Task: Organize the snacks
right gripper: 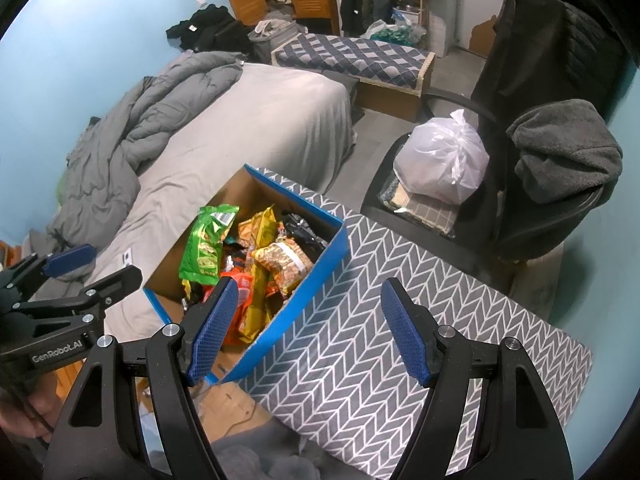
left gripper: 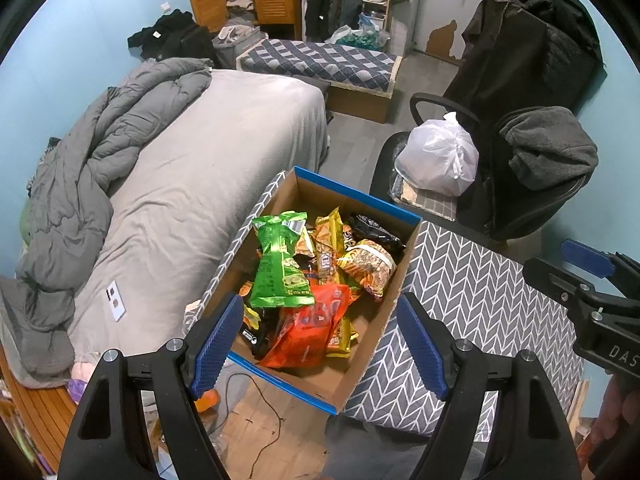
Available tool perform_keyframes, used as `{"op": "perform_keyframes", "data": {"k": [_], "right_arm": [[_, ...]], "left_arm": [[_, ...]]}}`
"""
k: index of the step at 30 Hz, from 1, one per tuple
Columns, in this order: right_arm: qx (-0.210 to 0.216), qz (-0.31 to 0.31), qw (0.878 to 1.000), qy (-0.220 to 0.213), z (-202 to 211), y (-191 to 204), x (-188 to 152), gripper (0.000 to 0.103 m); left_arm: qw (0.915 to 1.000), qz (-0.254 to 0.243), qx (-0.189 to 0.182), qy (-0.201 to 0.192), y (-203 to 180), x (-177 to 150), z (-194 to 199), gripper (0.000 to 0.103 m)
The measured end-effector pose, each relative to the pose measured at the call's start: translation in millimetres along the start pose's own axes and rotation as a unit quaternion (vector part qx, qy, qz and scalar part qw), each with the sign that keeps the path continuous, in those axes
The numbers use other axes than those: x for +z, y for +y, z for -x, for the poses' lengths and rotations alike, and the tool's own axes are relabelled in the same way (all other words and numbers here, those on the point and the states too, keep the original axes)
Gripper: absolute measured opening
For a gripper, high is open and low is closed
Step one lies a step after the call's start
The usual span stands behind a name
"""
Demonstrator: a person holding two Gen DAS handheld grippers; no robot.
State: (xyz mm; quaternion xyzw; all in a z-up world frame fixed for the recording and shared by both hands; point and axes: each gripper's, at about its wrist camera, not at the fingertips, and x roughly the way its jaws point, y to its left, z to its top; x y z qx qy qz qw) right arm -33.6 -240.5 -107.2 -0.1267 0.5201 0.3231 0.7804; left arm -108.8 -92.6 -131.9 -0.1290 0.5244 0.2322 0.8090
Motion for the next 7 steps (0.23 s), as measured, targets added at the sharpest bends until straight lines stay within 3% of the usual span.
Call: {"op": "perform_keyframes", "data": {"k": [7], "right_arm": [[0.000,-0.002,1.000,0.000,-0.3,-1.6,0.7,0.073]], "left_arm": [[1.0000,0.004,-0.002,-0.002,-3.2,-0.8,1.3,0.080]]}}
